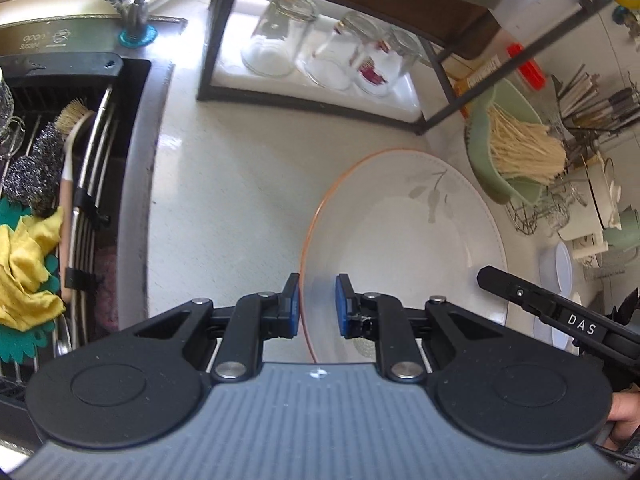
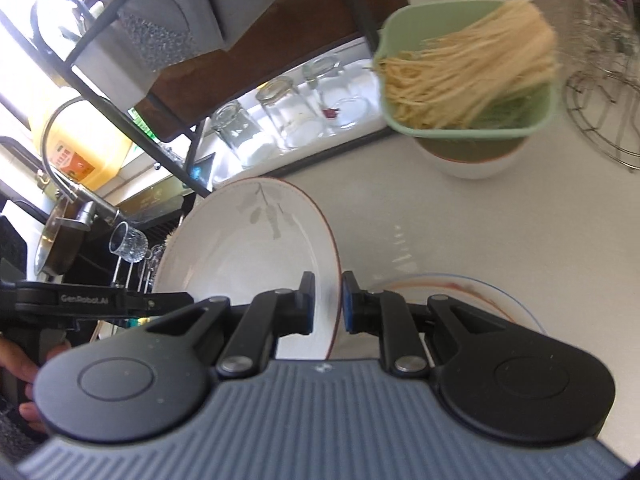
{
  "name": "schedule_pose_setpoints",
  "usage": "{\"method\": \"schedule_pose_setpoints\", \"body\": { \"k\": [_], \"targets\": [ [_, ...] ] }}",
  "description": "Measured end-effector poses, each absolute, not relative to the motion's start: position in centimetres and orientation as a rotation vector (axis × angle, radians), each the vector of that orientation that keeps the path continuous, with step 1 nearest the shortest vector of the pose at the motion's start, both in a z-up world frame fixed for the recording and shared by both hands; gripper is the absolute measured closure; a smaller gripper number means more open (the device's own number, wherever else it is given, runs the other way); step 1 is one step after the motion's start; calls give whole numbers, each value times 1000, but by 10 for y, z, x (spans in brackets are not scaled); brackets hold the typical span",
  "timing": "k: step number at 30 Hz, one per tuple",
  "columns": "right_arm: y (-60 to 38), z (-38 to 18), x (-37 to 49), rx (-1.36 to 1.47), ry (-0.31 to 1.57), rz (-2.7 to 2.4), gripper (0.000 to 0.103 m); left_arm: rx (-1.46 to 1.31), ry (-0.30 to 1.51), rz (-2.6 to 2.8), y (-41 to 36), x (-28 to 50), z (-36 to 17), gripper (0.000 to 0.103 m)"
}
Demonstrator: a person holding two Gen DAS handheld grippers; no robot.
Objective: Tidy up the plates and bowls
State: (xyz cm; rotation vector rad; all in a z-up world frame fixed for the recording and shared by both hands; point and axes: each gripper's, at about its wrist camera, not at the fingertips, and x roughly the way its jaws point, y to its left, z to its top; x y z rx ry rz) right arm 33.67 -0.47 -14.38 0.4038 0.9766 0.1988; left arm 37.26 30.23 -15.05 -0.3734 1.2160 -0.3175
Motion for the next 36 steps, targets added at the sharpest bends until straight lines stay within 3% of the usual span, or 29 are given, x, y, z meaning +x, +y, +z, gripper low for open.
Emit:
{"method": "schedule_pose_setpoints", "body": {
  "k": [14, 36],
  "targets": [
    [-41, -155, 280, 393, 998, 147, 86, -307, 1231, -351, 250, 337, -153, 83],
    [-63, -195, 265, 342, 1046, 125, 86, -149, 1295, -286, 193, 326, -169, 83]
  ]
}}
